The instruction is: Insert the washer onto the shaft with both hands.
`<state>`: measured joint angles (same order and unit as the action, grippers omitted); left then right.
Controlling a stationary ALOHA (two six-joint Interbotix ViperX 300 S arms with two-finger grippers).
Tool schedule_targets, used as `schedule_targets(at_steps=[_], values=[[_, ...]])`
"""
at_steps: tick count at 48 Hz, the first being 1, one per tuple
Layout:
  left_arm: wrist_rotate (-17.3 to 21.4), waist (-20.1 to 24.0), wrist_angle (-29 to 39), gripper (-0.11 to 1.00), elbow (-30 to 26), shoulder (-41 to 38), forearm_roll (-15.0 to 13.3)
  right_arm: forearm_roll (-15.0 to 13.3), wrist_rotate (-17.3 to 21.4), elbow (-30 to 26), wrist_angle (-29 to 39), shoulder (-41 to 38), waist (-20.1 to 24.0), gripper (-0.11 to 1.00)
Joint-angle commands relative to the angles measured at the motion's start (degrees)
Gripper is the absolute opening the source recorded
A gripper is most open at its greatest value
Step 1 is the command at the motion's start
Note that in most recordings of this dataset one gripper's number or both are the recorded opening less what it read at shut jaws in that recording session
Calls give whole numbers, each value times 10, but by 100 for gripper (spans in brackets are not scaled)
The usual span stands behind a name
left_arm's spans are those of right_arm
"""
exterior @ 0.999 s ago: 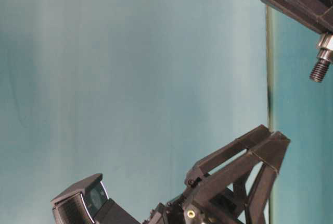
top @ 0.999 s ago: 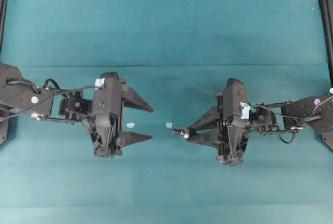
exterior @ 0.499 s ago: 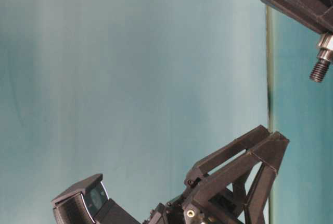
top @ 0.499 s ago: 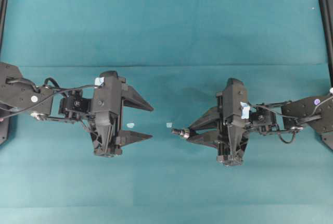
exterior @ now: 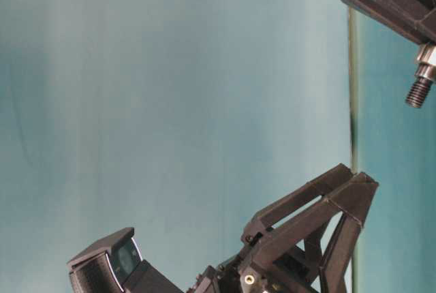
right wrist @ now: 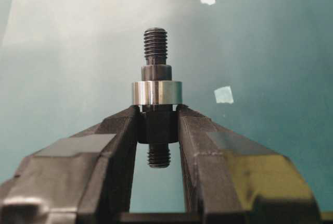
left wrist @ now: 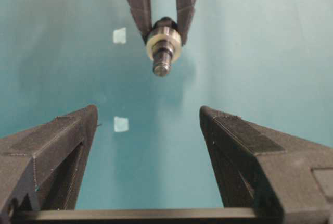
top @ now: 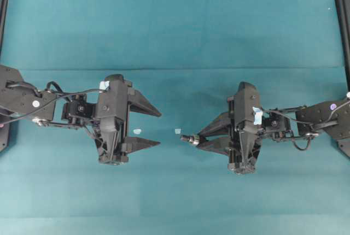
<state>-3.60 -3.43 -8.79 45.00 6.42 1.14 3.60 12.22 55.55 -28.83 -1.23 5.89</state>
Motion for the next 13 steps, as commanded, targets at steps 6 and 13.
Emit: schedule_targets(at_steps=[6,13], values=[[2,-1,-3,84,-4,11,2,-1,3,-9,-4,5,1,0],[2,-2,4,84,-4,11,2,-1,3,-9,-4,5,1,0]])
